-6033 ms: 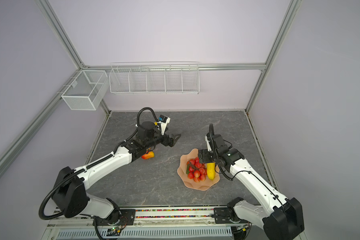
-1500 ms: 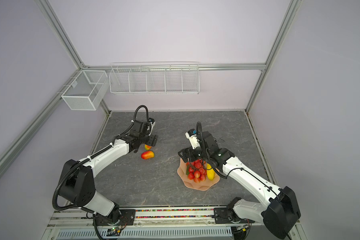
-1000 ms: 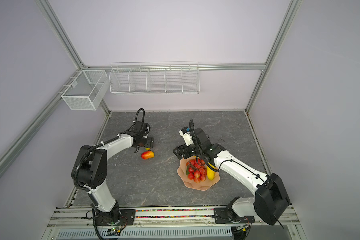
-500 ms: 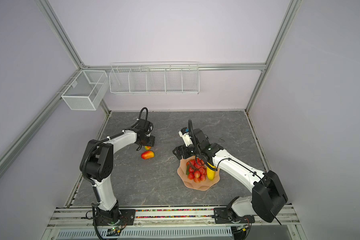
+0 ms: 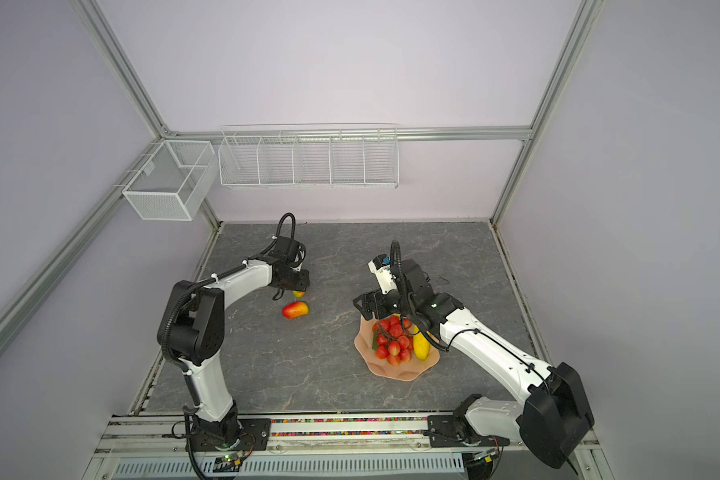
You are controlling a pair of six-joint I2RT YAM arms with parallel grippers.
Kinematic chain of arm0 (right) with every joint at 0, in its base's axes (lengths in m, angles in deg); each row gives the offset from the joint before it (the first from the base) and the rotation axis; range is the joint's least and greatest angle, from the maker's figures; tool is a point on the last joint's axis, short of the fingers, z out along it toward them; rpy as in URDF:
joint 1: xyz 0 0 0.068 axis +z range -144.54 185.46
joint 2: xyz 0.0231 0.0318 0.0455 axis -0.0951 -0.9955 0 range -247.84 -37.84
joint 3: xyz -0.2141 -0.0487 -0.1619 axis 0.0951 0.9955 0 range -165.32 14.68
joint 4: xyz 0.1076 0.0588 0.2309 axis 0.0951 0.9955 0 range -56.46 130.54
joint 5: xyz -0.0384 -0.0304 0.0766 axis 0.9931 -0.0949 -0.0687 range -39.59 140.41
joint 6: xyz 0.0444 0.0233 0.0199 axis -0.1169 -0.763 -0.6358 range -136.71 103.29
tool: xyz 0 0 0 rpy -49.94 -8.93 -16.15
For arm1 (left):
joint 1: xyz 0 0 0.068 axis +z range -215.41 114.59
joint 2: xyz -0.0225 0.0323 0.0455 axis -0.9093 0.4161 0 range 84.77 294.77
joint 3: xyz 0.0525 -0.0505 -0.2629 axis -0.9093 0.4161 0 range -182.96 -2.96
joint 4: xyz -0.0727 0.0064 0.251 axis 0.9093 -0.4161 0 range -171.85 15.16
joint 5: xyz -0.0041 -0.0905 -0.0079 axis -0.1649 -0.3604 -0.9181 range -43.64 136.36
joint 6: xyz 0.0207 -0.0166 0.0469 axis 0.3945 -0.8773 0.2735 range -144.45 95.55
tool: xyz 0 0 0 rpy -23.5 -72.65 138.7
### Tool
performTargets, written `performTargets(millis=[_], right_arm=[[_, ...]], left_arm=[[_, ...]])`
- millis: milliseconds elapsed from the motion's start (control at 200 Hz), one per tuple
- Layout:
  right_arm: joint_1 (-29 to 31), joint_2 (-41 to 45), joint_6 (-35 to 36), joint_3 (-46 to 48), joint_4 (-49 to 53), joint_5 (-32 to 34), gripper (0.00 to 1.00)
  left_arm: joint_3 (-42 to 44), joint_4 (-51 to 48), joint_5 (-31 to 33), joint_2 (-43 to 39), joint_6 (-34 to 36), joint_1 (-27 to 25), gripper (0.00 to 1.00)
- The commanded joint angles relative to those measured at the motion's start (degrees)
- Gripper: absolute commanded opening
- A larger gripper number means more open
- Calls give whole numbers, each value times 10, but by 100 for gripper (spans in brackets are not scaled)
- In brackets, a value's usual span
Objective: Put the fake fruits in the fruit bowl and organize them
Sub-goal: 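Grasp a red-yellow mango with the left gripper, then place the red-yellow mango into the bowl with the left gripper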
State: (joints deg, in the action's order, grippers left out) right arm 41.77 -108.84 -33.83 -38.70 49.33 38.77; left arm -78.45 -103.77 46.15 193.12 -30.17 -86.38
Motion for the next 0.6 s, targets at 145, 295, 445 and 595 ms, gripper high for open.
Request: performTargets(millis=[145,295,445,595], right_arm=[[-20,82,-25,60,27,-3,89],[-23,159,-36,105,65,-5,89],[-23,231,-45,145,111,-5,89],[-24,307,-69,179,128,3,89]], left_arm=[[16,-5,-54,-92,12,-52,37],[47,-10,-77,-141,-10,-147,37],[62,-13,-78,-170,-35,-254,37],[76,1,-48,-172,-104,-307,37]])
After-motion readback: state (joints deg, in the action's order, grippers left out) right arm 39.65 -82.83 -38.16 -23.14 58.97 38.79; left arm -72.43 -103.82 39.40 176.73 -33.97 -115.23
